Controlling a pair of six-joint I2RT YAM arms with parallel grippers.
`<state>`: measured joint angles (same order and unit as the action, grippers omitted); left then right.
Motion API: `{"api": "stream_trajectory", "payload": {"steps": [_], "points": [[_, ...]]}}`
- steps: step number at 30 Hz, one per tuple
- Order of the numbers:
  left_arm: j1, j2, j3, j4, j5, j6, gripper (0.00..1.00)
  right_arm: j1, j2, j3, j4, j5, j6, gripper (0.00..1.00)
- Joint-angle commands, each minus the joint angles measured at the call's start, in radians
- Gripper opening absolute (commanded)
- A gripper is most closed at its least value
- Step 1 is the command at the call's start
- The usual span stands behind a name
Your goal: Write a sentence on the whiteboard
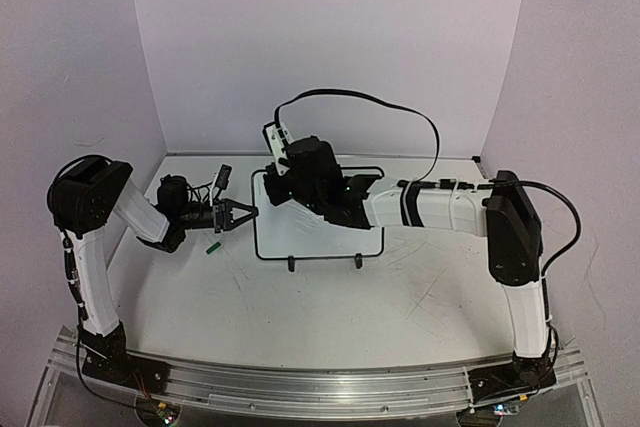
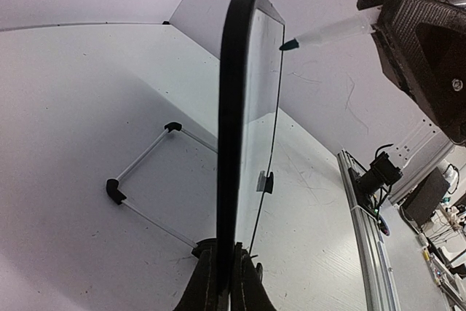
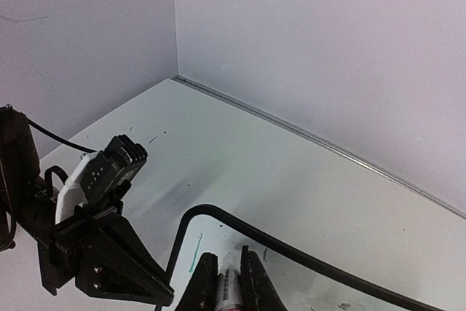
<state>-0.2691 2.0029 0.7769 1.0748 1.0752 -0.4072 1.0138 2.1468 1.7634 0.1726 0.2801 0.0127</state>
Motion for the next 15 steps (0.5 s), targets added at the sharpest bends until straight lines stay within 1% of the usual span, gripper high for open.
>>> {"api": "stream_trajectory", "payload": {"steps": [1, 15], "points": [[0.010, -0.041, -0.006, 0.019, -0.017, 0.008, 0.00, -0.001, -0.012, 0.035, 0.025, 0.002, 0.016, 0.00], [0.011, -0.041, -0.004, 0.019, -0.015, 0.007, 0.00, -0.008, 0.028, 0.061, 0.018, 0.005, 0.023, 0.00]]}}
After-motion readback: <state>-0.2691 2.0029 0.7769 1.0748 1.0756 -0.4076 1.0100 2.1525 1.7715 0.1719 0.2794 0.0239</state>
